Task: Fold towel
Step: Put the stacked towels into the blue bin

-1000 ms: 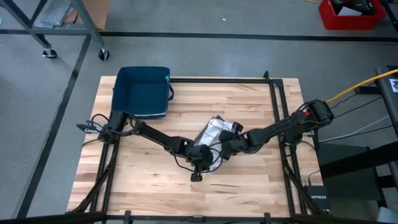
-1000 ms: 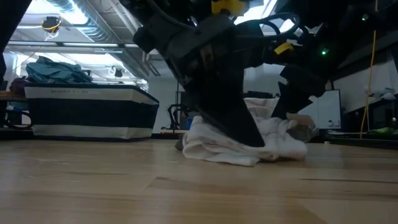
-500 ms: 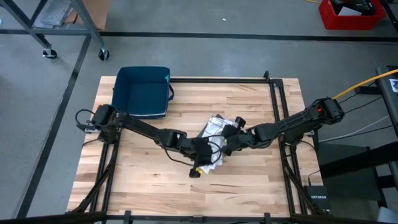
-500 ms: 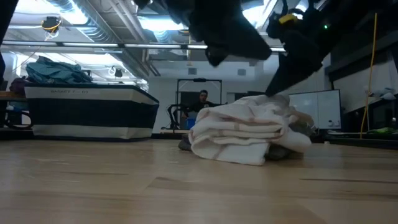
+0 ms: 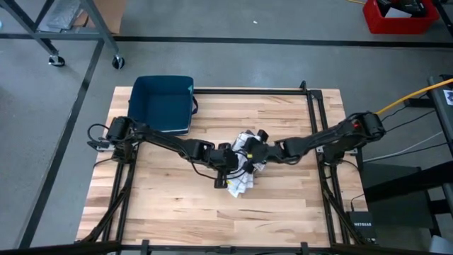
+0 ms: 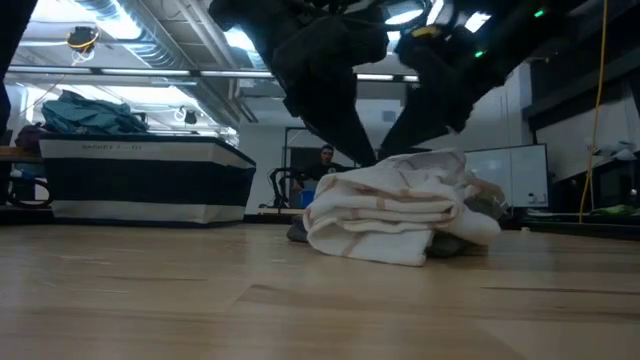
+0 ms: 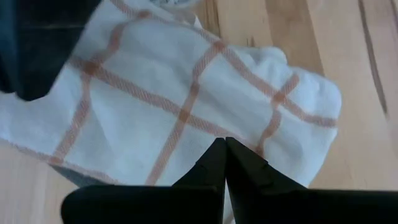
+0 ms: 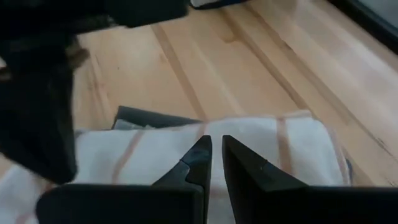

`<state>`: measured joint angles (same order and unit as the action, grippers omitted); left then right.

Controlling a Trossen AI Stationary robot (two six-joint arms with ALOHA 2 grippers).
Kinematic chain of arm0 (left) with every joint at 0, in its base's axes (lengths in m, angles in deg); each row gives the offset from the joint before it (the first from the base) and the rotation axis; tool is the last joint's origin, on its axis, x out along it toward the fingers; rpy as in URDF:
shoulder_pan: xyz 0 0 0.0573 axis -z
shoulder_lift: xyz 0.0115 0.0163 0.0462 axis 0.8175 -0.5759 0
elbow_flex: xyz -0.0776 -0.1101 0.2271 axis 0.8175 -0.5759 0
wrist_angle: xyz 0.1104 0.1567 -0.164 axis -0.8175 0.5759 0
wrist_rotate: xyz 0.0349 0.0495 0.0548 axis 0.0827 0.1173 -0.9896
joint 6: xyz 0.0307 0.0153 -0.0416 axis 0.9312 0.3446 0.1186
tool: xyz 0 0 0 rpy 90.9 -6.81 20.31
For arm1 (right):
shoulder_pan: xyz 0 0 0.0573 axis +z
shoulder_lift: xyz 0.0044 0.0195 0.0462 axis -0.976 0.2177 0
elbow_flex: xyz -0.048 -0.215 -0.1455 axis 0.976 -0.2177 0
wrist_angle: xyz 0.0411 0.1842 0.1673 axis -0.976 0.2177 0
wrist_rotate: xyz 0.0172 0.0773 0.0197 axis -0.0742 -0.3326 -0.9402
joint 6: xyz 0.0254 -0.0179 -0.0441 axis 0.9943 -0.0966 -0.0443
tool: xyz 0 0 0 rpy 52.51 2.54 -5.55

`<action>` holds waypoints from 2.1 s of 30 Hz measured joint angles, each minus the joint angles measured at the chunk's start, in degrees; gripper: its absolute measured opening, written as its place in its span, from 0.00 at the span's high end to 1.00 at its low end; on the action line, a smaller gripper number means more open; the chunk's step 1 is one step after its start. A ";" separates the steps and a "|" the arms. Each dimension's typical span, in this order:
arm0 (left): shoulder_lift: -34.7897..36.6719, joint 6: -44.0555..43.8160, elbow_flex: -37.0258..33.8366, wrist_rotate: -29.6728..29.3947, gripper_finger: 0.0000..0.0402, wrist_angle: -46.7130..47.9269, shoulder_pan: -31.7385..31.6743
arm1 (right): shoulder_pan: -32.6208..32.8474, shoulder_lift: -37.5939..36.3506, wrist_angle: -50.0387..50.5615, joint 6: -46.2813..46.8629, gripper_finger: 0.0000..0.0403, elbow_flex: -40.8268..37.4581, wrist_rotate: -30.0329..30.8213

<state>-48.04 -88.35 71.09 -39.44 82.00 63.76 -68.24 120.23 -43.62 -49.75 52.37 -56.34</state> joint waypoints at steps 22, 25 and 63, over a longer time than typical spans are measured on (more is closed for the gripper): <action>-4.70 -3.27 -0.68 0.92 1.00 2.94 4.71 | -13.65 3.56 4.73 1.50 0.89 0.07 -7.75; -4.59 -4.59 -0.68 1.10 1.00 3.47 5.64 | -14.66 3.56 7.18 1.87 0.89 0.07 -7.80; 11.13 -2.99 -6.91 26.88 1.00 3.78 -16.62 | 8.95 -29.27 18.34 51.60 0.89 -9.25 -8.21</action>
<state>-36.92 -91.35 64.18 -12.56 85.78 47.15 -59.29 90.96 -25.28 1.84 43.12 -64.55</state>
